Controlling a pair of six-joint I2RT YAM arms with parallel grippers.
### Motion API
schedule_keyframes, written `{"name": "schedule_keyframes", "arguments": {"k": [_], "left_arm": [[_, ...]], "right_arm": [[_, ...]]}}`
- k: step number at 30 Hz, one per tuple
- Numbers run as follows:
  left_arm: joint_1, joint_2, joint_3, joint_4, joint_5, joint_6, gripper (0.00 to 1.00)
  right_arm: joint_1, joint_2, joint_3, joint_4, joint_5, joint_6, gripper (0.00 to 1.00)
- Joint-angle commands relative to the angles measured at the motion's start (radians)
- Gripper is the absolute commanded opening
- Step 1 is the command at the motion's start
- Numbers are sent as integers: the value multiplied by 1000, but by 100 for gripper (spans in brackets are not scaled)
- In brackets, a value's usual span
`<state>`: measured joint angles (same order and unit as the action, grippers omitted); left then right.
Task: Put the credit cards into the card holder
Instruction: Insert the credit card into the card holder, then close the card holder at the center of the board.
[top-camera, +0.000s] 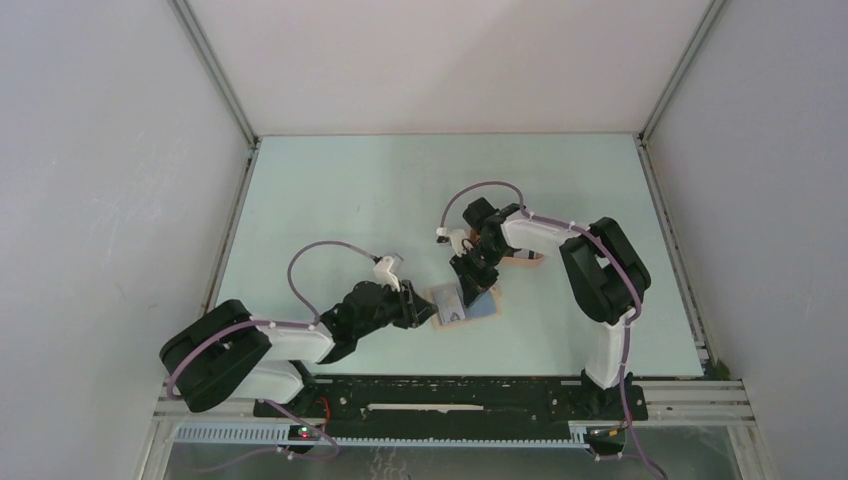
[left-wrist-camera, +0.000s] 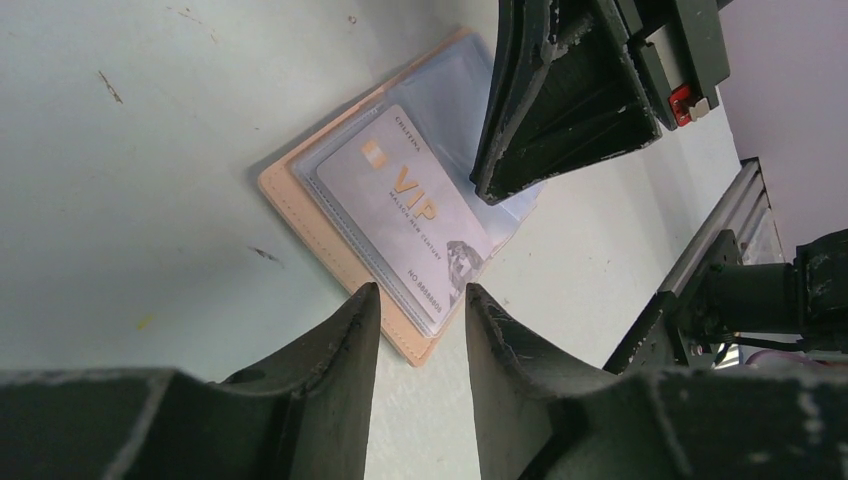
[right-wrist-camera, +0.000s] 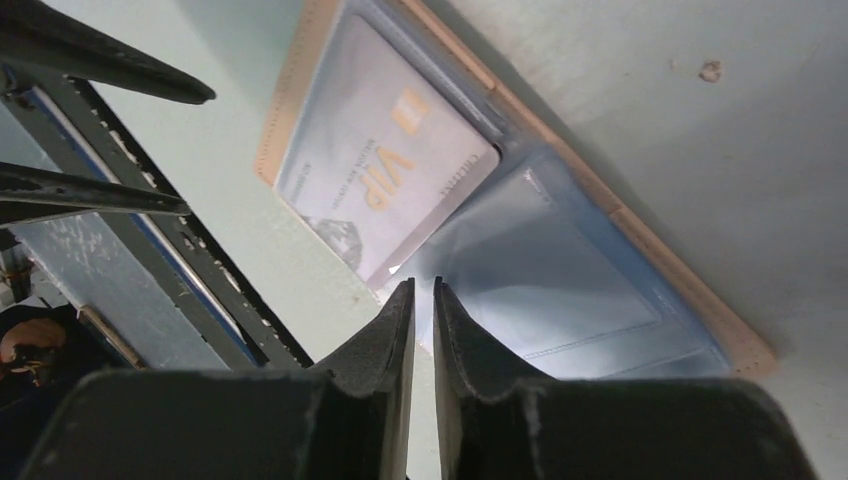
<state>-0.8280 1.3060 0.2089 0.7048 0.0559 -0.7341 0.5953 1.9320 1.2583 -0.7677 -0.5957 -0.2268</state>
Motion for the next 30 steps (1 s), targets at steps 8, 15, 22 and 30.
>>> {"name": "schedule_keyframes", "arguments": {"k": [8, 15, 22, 30], "left_arm": [[7, 5, -42, 70, -6, 4, 42], [9, -1, -38, 66, -5, 6, 42], [8, -129, -45, -15, -39, 46, 42], [8, -483, -30, -282, -152, 178, 49]], "right_arm": [[-25, -61, 23, -8, 226, -15, 19], [-49, -104, 19, -12, 241, -29, 19], [-57, -229, 18, -30, 71, -79, 20], [-74, -525, -28, 49, -3, -128, 22]]}}
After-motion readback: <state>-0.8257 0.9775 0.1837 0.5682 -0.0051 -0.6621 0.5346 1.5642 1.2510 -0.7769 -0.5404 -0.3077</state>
